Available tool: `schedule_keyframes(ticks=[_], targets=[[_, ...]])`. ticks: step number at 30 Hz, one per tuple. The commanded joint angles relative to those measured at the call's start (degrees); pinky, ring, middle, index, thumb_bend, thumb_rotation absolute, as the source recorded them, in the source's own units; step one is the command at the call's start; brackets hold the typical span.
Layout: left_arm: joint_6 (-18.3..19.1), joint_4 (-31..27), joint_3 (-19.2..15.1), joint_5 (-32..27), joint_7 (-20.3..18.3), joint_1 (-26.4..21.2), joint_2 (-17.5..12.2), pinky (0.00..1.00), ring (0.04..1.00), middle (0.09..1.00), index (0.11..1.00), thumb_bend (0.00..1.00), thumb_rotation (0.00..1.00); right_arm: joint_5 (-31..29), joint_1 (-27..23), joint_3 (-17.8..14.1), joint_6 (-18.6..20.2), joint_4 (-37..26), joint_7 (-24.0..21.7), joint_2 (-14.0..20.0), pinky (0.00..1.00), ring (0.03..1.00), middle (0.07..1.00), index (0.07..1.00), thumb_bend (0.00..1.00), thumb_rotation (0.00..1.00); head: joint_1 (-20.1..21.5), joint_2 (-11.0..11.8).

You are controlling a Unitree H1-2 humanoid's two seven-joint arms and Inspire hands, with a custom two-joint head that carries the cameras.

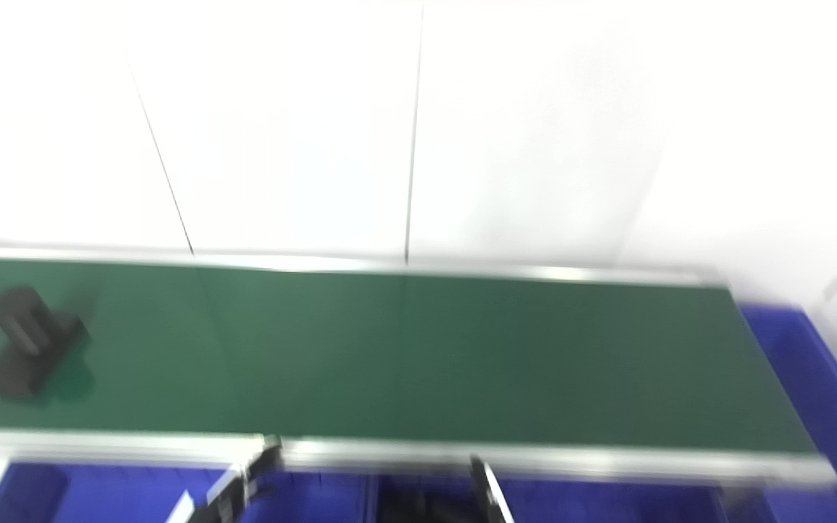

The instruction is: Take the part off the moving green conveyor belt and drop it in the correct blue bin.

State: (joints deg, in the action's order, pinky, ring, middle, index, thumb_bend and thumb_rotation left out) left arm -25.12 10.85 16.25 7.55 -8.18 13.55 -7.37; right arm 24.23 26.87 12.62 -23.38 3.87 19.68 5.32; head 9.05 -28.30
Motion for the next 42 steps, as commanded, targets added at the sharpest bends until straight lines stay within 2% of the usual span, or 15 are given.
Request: schedule_keyframes(ticks=[1, 6, 10, 17, 20, 22, 25, 26, 28, 30, 34, 37, 39, 40, 42], targets=[[-1.8, -1.4, 0.7, 0.7, 2.3, -0.5, -0.2, 0.84, 0.929, 0.949, 0.899, 0.94, 0.21, -0.3, 0.3, -0.4, -3.5, -0.7, 1.4, -0.1, 0.88, 0.906, 0.937, 0.971, 0.92, 0.53, -0.9, 0.8], [-1.8, -0.3, 2.2, 1.4, 4.8, -1.1, -0.2, 0.82, 0.911, 0.931, 0.891, 0.95, 0.21, -1.0, 0.4, -0.6, -3.4, -0.4, 1.3, 0.1, 0.89, 0.912, 0.937, 0.971, 0.94, 0.55, -3.4, 2.4], [-1.8, 0.0, 3.5, 2.5, 6.6, -1.5, -0.6, 0.83, 0.907, 0.920, 0.887, 0.94, 0.21, -1.4, 0.5, -1.0, -3.4, -0.3, 1.2, 0.3, 0.92, 0.930, 0.946, 0.979, 0.91, 0.53, -5.9, 3.0], [-1.8, 0.4, 5.4, 3.3, 8.9, -1.7, -0.7, 0.84, 0.908, 0.909, 0.860, 0.94, 0.23, -2.6, 0.5, -0.8, -3.5, -0.3, 2.1, 1.6, 0.88, 0.924, 0.953, 0.989, 0.89, 0.52, -11.0, 3.9], [-1.8, 0.2, 6.0, 3.6, 9.9, -1.6, -0.6, 0.81, 0.898, 0.902, 0.850, 0.95, 0.24, -3.8, 0.8, -0.6, -3.5, -0.8, 2.2, 2.1, 0.94, 0.933, 0.960, 0.999, 0.86, 0.48, -12.4, 4.1], [-1.8, 0.0, 6.3, 3.8, 10.3, -1.4, -0.5, 0.80, 0.893, 0.900, 0.847, 0.95, 0.25, -3.9, 1.1, -1.0, -3.5, -1.1, 2.5, 2.0, 0.93, 0.932, 0.959, 0.999, 0.86, 0.47, -13.1, 4.0], [-1.8, -0.5, 6.7, 3.7, 10.7, -1.1, -0.6, 0.79, 0.887, 0.900, 0.846, 0.95, 0.25, -5.3, 1.3, -0.5, -3.5, -1.4, 3.3, 2.5, 0.79, 0.902, 0.956, 0.996, 0.92, 0.48, -13.9, 3.9], [-1.8, -0.7, 6.8, 3.7, 10.9, -0.9, -0.6, 0.78, 0.884, 0.899, 0.843, 0.95, 0.25, -5.3, 1.2, -0.2, -3.5, -1.4, 4.0, 2.7, 0.76, 0.899, 0.960, 0.997, 0.93, 0.47, -14.1, 3.9], [-1.8, -0.9, 7.0, 3.6, 11.2, -0.7, -0.5, 0.78, 0.880, 0.893, 0.837, 0.96, 0.25, -5.2, 1.1, 0.3, -3.5, -1.3, 5.4, 3.3, 0.79, 0.905, 0.956, 0.995, 0.93, 0.48, -14.4, 3.6], [-1.8, -1.2, 7.1, 4.0, 11.7, -0.4, -0.3, 0.77, 0.878, 0.889, 0.835, 0.96, 0.24, -5.6, 1.0, 0.9, -3.5, -1.6, 6.5, 4.0, 0.88, 0.919, 0.956, 0.996, 0.90, 0.45, -15.0, 3.5], [-1.8, -1.3, 7.7, 4.5, 13.1, -0.2, 0.1, 0.75, 0.862, 0.878, 0.828, 0.96, 0.23, -6.7, 0.7, 2.5, -3.5, -2.4, 8.4, 5.8, 0.87, 0.901, 0.948, 0.997, 0.87, 0.44, -16.9, 3.4], [-1.8, -1.2, 8.2, 4.2, 13.5, -0.1, 0.3, 0.74, 0.848, 0.873, 0.827, 0.96, 0.22, -6.2, 0.3, 4.0, -3.5, -3.3, 10.6, 7.6, 0.95, 0.923, 0.942, 0.991, 0.83, 0.42, -17.9, 3.5], [-1.8, -1.1, 8.4, 3.7, 13.3, 0.0, 0.4, 0.74, 0.843, 0.873, 0.830, 0.96, 0.21, -5.0, -0.1, 5.1, -3.5, -3.9, 12.7, 8.7, 0.93, 0.893, 0.914, 0.980, 0.85, 0.47, -18.2, 3.5], [-1.8, -1.1, 8.4, 3.2, 13.0, 0.1, 0.5, 0.73, 0.842, 0.874, 0.830, 0.96, 0.20, -3.0, -0.2, 5.3, -3.5, -4.9, 14.5, 9.1, 0.87, 0.853, 0.883, 0.959, 0.85, 0.48, -18.6, 3.5], [-1.8, -1.1, 8.3, 2.6, 12.6, 0.2, 0.7, 0.73, 0.841, 0.874, 0.831, 0.96, 0.20, -1.0, -0.3, 5.8, -3.5, -6.7, 16.6, 9.7, 0.83, 0.830, 0.866, 0.946, 0.85, 0.49, -18.8, 3.4]])
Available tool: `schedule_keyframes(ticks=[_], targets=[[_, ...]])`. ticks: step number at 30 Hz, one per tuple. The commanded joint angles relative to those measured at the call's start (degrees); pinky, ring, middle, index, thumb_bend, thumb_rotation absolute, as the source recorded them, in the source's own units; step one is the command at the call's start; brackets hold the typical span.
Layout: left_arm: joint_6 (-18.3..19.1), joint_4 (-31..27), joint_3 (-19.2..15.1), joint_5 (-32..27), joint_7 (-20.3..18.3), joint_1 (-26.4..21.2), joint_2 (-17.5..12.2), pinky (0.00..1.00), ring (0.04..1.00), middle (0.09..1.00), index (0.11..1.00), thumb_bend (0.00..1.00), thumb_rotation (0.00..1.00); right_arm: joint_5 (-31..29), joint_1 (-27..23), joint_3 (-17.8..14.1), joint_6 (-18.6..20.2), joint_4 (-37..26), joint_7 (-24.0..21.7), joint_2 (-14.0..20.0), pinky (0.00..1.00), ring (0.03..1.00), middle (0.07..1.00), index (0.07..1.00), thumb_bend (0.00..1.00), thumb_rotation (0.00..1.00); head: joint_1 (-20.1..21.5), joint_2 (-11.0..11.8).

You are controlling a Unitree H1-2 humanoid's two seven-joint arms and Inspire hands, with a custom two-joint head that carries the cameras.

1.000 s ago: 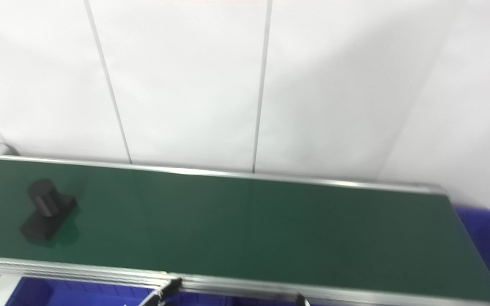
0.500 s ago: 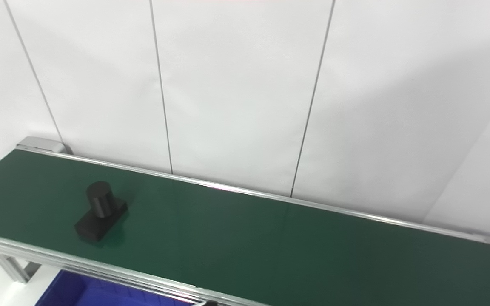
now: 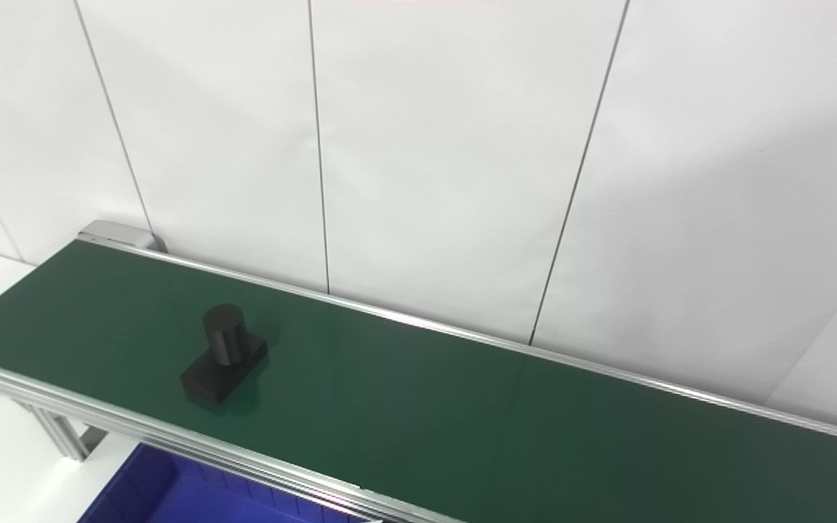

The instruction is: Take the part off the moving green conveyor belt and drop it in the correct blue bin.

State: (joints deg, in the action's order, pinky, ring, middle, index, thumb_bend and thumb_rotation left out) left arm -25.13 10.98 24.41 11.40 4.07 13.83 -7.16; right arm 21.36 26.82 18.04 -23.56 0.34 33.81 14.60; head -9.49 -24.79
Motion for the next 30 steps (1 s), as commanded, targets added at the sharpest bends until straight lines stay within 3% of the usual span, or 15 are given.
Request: schedule_keyframes(ticks=[1, 7, 11, 17, 24, 30], targets=[[-1.8, -1.2, 0.2, -1.4, 0.2, -0.1, 0.5, 0.73, 0.842, 0.876, 0.831, 0.96, 0.19, 2.2, -0.3, 0.6, -3.4, -4.0, 3.0, 0.7, 0.84, 0.841, 0.872, 0.948, 0.85, 0.47, -0.2, -0.1], [-1.8, -0.6, 0.7, -0.3, 1.6, -0.6, 0.9, 0.71, 0.815, 0.860, 0.819, 0.96, 0.19, 1.1, -0.1, -3.2, -3.0, -13.3, -2.4, -0.8, 0.85, 0.853, 0.879, 0.929, 0.90, 0.53, -0.8, -0.2], [-1.8, -0.3, 1.2, 0.5, 2.4, -0.9, 1.0, 0.70, 0.806, 0.853, 0.816, 0.96, 0.19, -2.9, -1.0, -4.9, -2.2, -18.1, -7.8, -1.3, 0.94, 0.907, 0.923, 0.945, 0.85, 0.40, -0.9, -0.3], [-1.8, -0.1, 2.3, 1.4, 3.8, -1.3, 0.7, 0.71, 0.810, 0.847, 0.814, 0.96, 0.18, -5.4, -1.5, -7.9, -0.7, -21.3, -13.7, -3.0, 0.95, 0.870, 0.890, 0.954, 0.82, 0.39, -1.0, -0.5], [-1.8, -0.6, 2.8, 1.9, 4.1, -1.2, 0.2, 0.72, 0.812, 0.842, 0.810, 0.96, 0.19, -4.9, -2.1, -11.0, 0.6, -22.6, -17.9, -6.1, 0.90, 0.840, 0.870, 0.940, 0.82, 0.43, -0.4, -0.9], [-1.8, -1.1, 3.1, 1.6, 4.1, -1.1, -0.3, 0.71, 0.808, 0.844, 0.814, 0.96, 0.20, -4.0, -4.6, -13.2, 2.1, -22.3, -21.3, -7.2, 0.89, 0.836, 0.869, 0.941, 0.76, 0.49, 0.4, -1.5]])
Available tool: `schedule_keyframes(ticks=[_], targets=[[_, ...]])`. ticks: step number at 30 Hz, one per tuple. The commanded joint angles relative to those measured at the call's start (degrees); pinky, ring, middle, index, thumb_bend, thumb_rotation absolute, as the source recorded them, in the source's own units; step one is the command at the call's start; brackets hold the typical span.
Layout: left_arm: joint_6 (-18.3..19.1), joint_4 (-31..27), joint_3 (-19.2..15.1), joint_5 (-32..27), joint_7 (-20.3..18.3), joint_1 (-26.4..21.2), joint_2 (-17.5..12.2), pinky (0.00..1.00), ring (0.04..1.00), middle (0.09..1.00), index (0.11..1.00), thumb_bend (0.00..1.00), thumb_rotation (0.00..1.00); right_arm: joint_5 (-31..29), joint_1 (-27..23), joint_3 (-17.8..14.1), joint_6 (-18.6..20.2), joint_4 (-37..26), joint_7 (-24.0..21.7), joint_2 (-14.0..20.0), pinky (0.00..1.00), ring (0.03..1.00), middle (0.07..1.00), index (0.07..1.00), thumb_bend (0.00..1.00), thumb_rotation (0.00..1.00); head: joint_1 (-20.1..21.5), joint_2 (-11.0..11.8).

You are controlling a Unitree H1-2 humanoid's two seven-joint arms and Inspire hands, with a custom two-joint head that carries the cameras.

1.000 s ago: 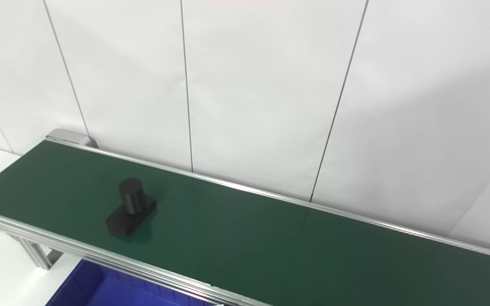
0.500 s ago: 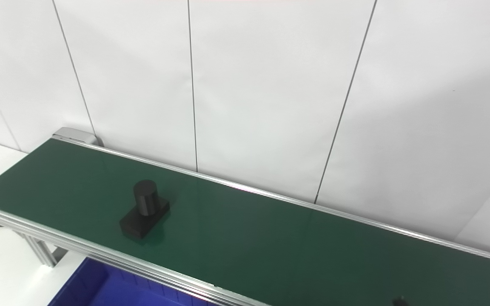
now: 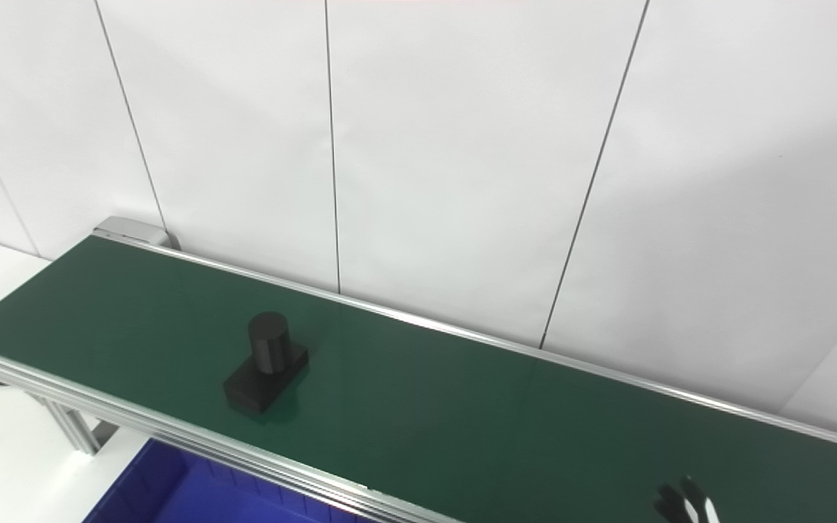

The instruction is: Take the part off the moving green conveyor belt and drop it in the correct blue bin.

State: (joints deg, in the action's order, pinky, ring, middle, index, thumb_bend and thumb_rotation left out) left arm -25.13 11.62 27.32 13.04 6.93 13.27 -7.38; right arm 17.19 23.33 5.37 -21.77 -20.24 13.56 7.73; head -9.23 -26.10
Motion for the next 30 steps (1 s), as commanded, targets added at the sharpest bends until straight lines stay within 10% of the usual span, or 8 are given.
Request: schedule_keyframes(ticks=[1, 8, 30], targets=[[-1.8, -1.9, 0.1, 0.0, 1.1, -0.4, 0.0, 0.71, 0.809, 0.845, 0.816, 0.96, 0.20, 0.3, -1.7, -0.7, 0.7, -1.6, -1.7, -0.3, 0.89, 0.836, 0.871, 0.941, 0.76, 0.49, 0.6, -0.3], [-1.8, -1.3, 0.1, -0.4, 1.4, -0.7, 0.0, 0.72, 0.805, 0.842, 0.806, 0.97, 0.20, 0.1, -6.3, -1.8, 4.2, -0.9, -5.8, -0.1, 0.81, 0.828, 0.879, 0.934, 0.76, 0.59, 0.9, -0.5], [-1.8, -0.7, 0.7, -4.1, -0.5, -2.4, -3.3, 0.75, 0.839, 0.865, 0.829, 0.97, 0.22, 6.0, -17.2, -1.8, 14.6, 1.0, -9.4, -4.4, 0.73, 0.768, 0.819, 0.855, 0.81, 0.42, 12.3, -1.9]])
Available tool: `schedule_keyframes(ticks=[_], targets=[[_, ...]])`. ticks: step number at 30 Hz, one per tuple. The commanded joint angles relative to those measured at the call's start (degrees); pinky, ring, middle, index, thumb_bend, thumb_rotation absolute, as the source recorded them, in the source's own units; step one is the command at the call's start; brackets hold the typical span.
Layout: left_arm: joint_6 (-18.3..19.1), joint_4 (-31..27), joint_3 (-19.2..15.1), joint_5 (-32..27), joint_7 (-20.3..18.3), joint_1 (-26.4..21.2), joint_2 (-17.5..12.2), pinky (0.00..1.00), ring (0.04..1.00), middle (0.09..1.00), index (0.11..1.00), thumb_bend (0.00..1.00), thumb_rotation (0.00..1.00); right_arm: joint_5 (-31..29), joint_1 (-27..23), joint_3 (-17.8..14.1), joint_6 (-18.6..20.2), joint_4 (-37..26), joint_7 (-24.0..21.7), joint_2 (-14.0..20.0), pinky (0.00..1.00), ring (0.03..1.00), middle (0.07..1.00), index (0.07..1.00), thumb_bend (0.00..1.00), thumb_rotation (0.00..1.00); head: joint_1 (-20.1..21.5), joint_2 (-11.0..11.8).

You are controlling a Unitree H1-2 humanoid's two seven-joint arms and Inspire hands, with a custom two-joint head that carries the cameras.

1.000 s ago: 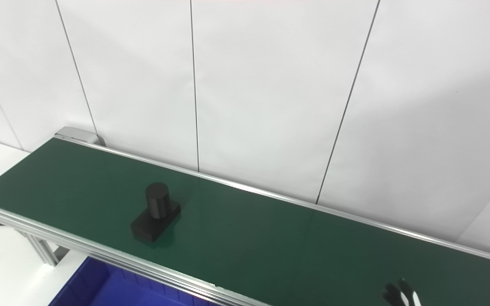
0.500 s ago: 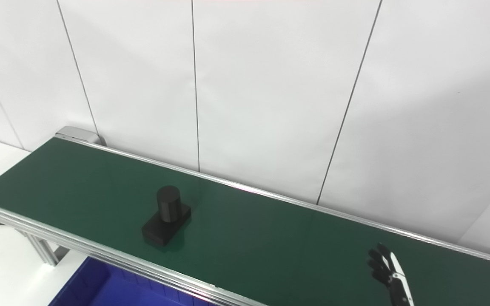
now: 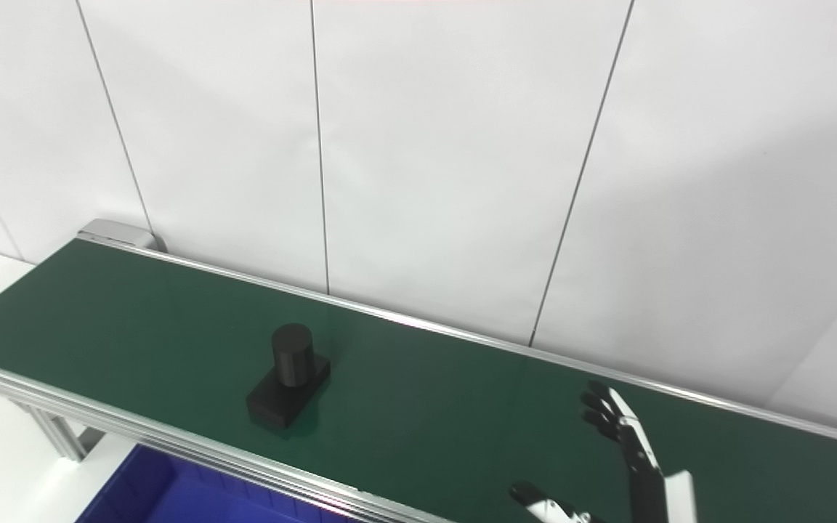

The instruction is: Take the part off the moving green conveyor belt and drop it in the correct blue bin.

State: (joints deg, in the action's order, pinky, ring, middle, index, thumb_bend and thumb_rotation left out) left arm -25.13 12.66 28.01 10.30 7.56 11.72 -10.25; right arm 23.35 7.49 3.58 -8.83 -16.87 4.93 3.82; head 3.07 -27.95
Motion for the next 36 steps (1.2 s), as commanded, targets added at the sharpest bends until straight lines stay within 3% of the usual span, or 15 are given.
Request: schedule_keyframes(ticks=[1, 16, 24, 30, 36], targets=[[-1.8, -1.8, 0.0, -1.6, -1.4, -0.8, -0.6, 0.75, 0.847, 0.870, 0.835, 0.96, 0.22, -0.1, -1.7, 0.1, 3.1, -2.9, -1.3, -0.6, 0.72, 0.771, 0.824, 0.854, 0.82, 0.42, 0.7, 0.0], [-1.8, -3.5, -1.8, -4.1, -5.1, -0.2, -2.3, 0.82, 0.893, 0.903, 0.855, 0.97, 0.22, 4.3, -8.6, 2.7, 11.9, -1.3, -3.5, -2.6, 0.74, 0.779, 0.827, 0.854, 0.87, 0.45, 9.7, -2.6], [-1.8, -4.4, -3.8, -6.2, -8.5, 0.3, -2.0, 0.80, 0.909, 0.917, 0.898, 0.97, 0.21, 9.1, -13.3, 4.9, 18.5, 0.6, -4.9, -2.9, 0.74, 0.785, 0.825, 0.862, 0.88, 0.51, 11.2, -4.5], [-1.8, -5.5, -5.3, -5.7, -9.8, 1.1, -1.7, 0.82, 0.903, 0.909, 0.896, 0.95, 0.21, 10.5, -17.1, 7.0, 17.9, 5.0, -3.8, -3.1, 0.70, 0.768, 0.811, 0.850, 0.89, 0.53, 12.3, -5.7], [-1.8, -6.5, -6.6, -6.3, -11.3, 1.7, -1.5, 0.83, 0.909, 0.914, 0.899, 0.94, 0.20, 12.4, -21.7, 9.2, 20.4, 8.6, -4.1, -4.3, 0.69, 0.761, 0.812, 0.847, 0.91, 0.53, 14.4, -7.1]])
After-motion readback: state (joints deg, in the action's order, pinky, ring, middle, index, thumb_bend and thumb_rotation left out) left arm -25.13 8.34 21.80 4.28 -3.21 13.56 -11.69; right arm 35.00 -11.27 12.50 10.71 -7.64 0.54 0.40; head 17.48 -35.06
